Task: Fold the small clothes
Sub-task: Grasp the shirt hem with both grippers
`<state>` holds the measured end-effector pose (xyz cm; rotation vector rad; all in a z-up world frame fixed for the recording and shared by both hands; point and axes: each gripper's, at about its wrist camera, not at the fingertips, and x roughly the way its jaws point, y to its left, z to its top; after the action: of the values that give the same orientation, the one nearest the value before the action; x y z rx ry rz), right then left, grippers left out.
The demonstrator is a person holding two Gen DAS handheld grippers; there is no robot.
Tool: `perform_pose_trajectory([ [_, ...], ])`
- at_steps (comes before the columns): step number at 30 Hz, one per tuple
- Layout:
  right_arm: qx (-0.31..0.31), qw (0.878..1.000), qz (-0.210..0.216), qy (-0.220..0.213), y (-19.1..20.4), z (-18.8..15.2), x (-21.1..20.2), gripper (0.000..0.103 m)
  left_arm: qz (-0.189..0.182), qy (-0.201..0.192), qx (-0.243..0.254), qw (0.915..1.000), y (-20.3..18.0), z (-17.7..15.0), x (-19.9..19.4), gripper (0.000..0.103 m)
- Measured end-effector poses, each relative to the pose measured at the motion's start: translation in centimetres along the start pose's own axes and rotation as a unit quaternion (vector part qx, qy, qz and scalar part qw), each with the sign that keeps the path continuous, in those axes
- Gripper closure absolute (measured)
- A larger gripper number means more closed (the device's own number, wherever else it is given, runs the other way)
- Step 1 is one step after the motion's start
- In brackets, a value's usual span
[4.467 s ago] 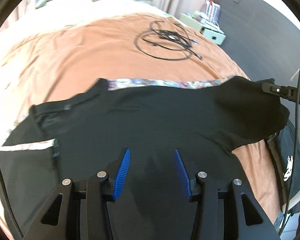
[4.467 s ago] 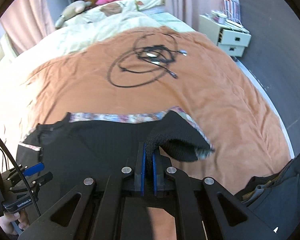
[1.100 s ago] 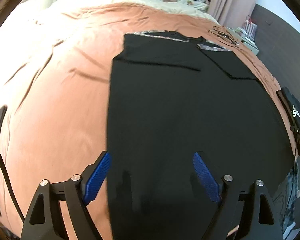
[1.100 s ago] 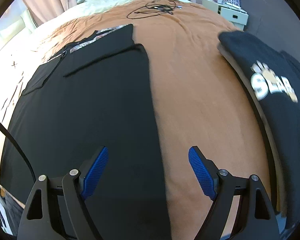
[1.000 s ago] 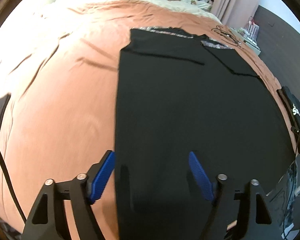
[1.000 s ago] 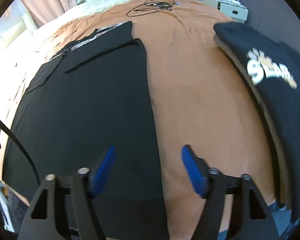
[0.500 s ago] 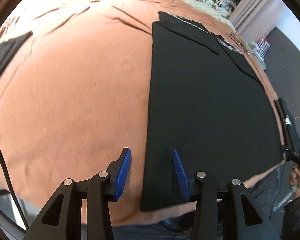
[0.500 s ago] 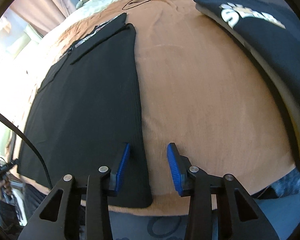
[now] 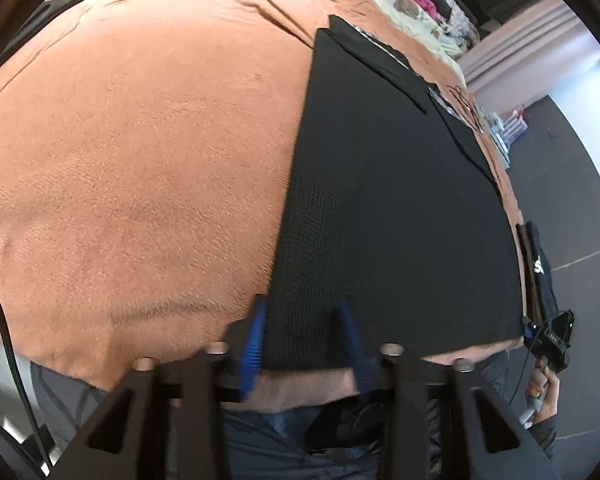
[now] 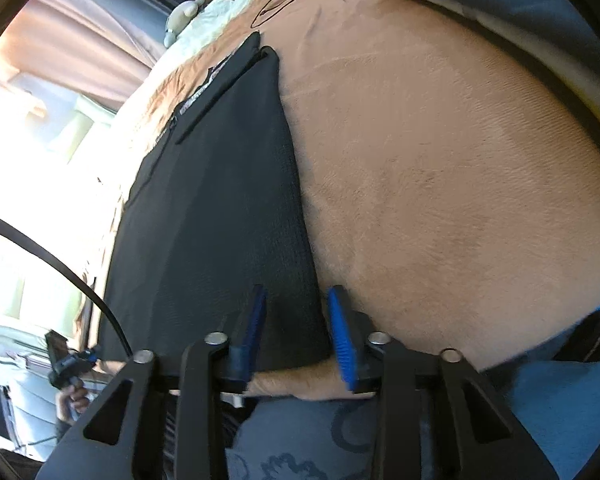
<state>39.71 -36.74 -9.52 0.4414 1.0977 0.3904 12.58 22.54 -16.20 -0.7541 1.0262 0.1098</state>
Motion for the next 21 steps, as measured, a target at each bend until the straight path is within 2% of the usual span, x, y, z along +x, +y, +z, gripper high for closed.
perform_pose_trajectory([
  [1,0.002,1.0,0.001,0.0,-0.2,0.0,0.1,0.08,0.001,0.0,-0.003,1.0,0.1,0.1,0.1,0.084],
  [2,0.004,1.0,0.004,-0.001,-0.3,0.1,0.3,0.081,-0.003,0.001,-0.007,1.0,0.2,0.2,0.2,0.087],
  [5,0.009,1.0,0.012,-0.003,-0.6,0.3,0.7,0.086,-0.008,0.0,-0.007,0.9999,0.2,0.1,0.1,0.095],
  [6,0.01,1.0,0.012,-0.002,-0.6,0.3,0.7,0.092,-0.009,-0.001,-0.008,0.9999,0.2,0.1,0.1,0.096],
  [7,0.01,1.0,0.011,-0.001,-0.6,0.2,0.8,0.098,-0.01,-0.004,-0.011,0.9999,0.3,0.1,0.0,0.097],
  [9,0.011,1.0,0.005,-0.006,-0.4,-0.1,0.6,0.1,-0.01,-0.011,-0.015,0.9998,0.5,0.1,-0.3,0.097],
  [21,-0.011,0.998,0.005,-0.058,4.5,-3.2,-2.4,0.102,-0.016,-0.067,-0.001,0.9976,0.5,0.3,-4.8,0.098],
])
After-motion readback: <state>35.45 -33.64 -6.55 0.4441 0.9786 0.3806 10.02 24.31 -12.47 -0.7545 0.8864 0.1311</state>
